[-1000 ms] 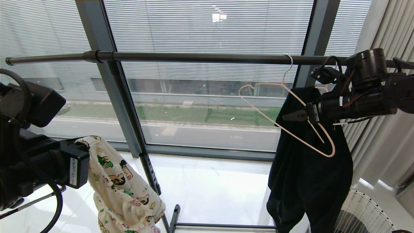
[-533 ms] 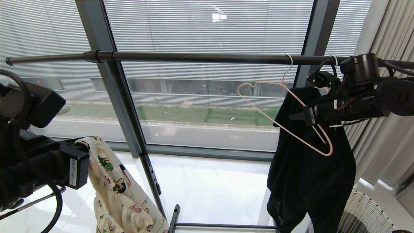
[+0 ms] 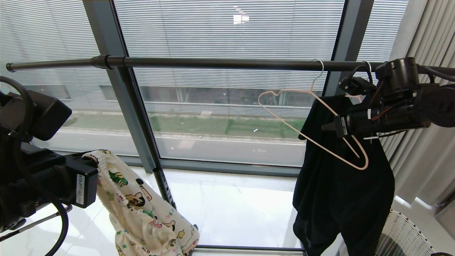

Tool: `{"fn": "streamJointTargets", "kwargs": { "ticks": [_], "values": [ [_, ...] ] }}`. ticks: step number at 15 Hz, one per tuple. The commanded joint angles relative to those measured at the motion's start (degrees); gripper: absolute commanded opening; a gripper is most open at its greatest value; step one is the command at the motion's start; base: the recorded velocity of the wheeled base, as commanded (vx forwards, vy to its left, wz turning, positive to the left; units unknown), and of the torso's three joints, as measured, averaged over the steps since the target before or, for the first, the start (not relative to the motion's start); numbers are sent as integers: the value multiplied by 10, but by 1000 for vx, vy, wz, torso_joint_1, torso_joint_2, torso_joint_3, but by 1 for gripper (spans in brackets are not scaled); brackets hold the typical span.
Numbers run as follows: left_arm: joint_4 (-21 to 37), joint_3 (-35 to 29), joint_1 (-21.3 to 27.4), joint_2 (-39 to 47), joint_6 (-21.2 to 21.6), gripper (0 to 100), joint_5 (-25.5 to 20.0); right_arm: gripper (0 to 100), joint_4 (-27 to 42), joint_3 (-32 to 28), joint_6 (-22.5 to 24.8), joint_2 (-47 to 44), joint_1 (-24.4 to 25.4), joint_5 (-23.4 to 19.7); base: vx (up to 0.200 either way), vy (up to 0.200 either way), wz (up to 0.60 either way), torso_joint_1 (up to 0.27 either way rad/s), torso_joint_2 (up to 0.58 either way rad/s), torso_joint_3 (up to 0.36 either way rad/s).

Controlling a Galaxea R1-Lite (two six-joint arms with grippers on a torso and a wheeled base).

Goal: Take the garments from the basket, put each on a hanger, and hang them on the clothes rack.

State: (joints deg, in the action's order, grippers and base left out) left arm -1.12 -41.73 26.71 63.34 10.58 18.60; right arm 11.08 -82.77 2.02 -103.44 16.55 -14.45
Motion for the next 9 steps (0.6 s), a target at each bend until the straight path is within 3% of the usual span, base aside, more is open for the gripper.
{"fn": "streamJointTargets", "kwargs": {
  "ticks": [1, 4, 9],
  "values": [
    [0, 0, 0, -1, 0, 0, 0, 0, -1, 0, -18, 21, 4, 18, 0, 0, 0, 0, 0, 0],
    [0, -1, 0, -1, 0, 0, 1, 0, -26, 12, -42, 45, 6, 36, 0, 0, 0, 0, 0, 0],
    [-1, -3, 0, -1, 1, 0, 9, 0, -47, 76, -41, 104, 7, 37, 0, 0, 0, 0, 0, 0]
  ]
}}
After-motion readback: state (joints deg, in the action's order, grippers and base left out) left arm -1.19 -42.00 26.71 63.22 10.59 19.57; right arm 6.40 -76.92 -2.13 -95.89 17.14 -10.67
